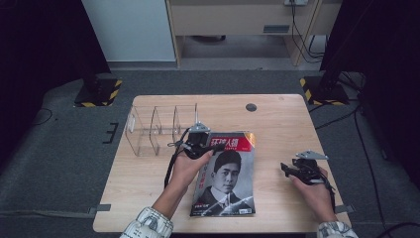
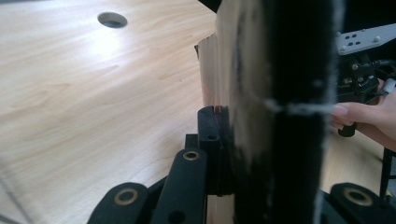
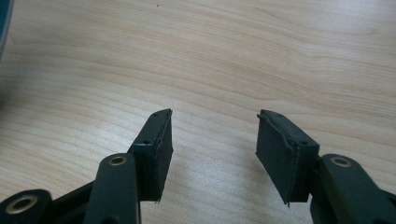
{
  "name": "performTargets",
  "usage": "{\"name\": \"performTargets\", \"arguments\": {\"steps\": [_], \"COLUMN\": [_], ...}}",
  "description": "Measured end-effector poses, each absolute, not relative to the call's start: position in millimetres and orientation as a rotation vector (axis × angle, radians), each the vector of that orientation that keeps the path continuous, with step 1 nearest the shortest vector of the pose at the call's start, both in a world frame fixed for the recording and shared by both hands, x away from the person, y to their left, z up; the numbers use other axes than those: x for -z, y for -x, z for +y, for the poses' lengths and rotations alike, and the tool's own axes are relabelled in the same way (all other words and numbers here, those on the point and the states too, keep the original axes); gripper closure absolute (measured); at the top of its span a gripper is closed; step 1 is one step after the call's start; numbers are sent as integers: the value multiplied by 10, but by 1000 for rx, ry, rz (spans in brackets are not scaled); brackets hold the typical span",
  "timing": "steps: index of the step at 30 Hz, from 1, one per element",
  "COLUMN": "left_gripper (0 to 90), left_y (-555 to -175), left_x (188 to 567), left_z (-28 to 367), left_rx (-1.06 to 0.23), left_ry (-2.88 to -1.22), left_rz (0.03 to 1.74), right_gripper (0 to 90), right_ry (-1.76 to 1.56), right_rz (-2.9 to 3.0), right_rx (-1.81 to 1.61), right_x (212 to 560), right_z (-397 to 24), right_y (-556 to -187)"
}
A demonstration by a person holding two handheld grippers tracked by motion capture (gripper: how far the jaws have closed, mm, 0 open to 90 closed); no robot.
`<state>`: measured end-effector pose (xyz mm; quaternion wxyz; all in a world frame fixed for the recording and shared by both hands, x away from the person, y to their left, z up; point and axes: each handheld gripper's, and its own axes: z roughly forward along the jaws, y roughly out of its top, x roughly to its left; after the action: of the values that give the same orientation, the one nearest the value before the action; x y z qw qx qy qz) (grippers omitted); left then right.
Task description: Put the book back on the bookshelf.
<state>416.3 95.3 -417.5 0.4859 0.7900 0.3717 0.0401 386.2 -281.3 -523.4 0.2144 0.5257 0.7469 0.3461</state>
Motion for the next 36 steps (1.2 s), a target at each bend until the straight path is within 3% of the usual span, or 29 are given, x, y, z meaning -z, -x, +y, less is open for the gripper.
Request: {"name": "performTargets", "arguments": {"steps": [15, 36], "left_gripper": [864, 864], "left_y": [-4077, -3905], "left_x": [3805, 3411], "left_z": [1334, 1904], "left_rx": [-188, -293], "left_ry": [-1840, -1736], "left_rz": [903, 931], "right_gripper": [456, 283], "right_ry": [-1490, -1488], "right_rz": [2029, 2018], "right_rx": [-940, -892], "right_x": [5225, 5284], "right_z": [-2868, -2874], "right_y": [-3861, -3883]}}
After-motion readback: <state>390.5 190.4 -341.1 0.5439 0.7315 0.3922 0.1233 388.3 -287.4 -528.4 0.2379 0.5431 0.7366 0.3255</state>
